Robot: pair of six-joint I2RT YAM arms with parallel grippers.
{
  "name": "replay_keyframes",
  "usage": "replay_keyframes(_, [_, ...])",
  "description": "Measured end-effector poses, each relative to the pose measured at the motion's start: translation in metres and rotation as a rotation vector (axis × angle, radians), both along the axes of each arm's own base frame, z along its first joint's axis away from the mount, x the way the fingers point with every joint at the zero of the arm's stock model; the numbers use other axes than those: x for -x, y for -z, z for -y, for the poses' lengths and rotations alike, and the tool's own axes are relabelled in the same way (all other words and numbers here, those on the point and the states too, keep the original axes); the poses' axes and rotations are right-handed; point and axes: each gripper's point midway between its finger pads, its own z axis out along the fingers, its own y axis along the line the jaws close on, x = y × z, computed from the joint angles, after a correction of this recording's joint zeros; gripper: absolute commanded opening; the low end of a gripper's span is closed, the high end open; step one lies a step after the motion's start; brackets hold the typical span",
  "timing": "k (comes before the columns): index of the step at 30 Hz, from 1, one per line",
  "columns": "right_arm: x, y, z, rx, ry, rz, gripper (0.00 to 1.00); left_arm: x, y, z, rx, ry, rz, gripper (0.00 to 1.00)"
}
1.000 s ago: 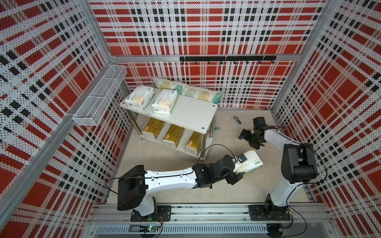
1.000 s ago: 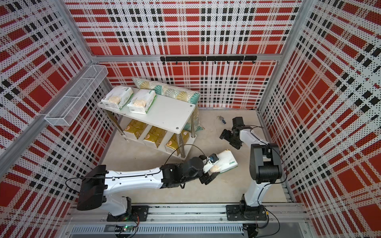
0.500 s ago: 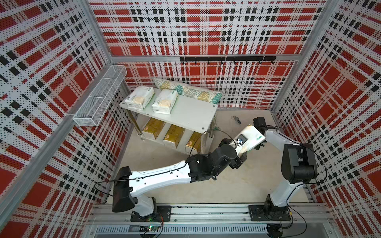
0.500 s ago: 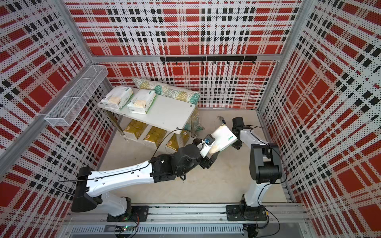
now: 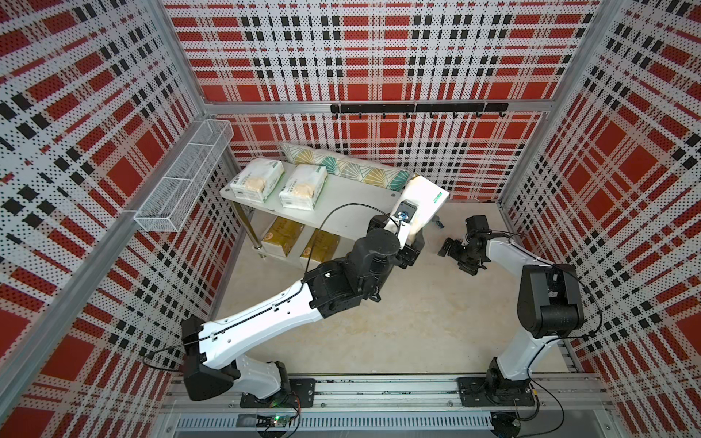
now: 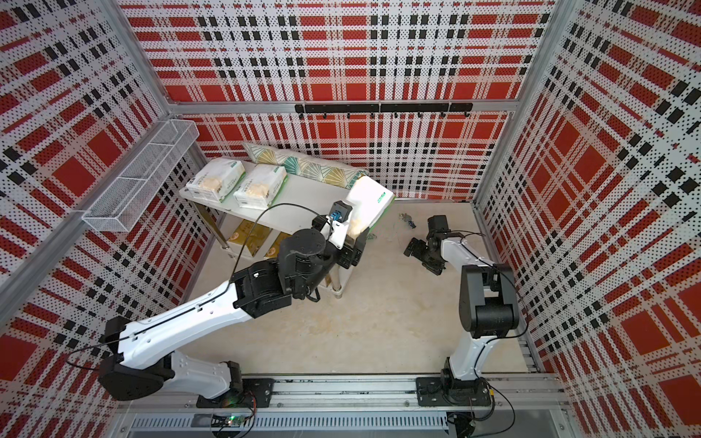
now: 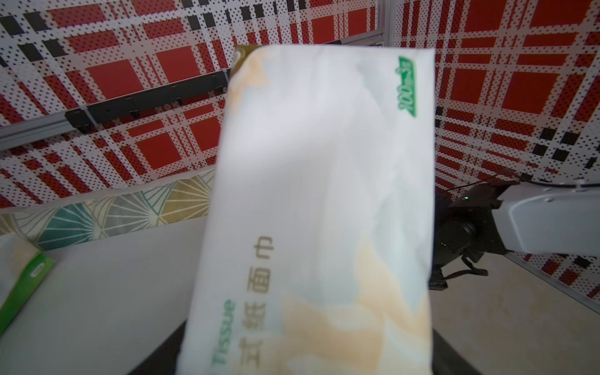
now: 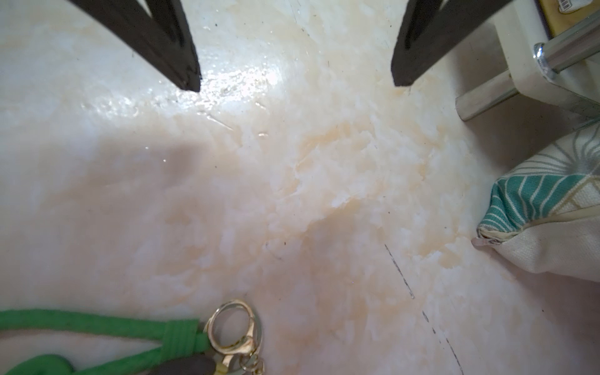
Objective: Place the tissue boxes on the shelf by color
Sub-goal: Place a box of tissues on the shelf.
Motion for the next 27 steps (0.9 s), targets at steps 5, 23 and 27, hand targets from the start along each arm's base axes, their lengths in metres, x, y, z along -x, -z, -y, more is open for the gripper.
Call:
replay_keyframes(5, [0.000, 0.000, 0.000, 0.001, -0.001, 0.000, 1.00, -0.013, -0.021, -0.044, 0.039, -0.081, 0.020, 0.79])
replay_keyframes(23, [0.000, -0.001, -0.002, -0.009, -0.005, 0.003, 1.00, -0.065, 0.007, -0.081, 0.036, -0.136, -0.082, 0.78])
replay_keyframes(27, [-0.001, -0.001, -0.002, -0.010, -0.006, 0.004, 1.00, -0.072, 0.020, -0.085, 0.018, -0.149, -0.120, 0.78])
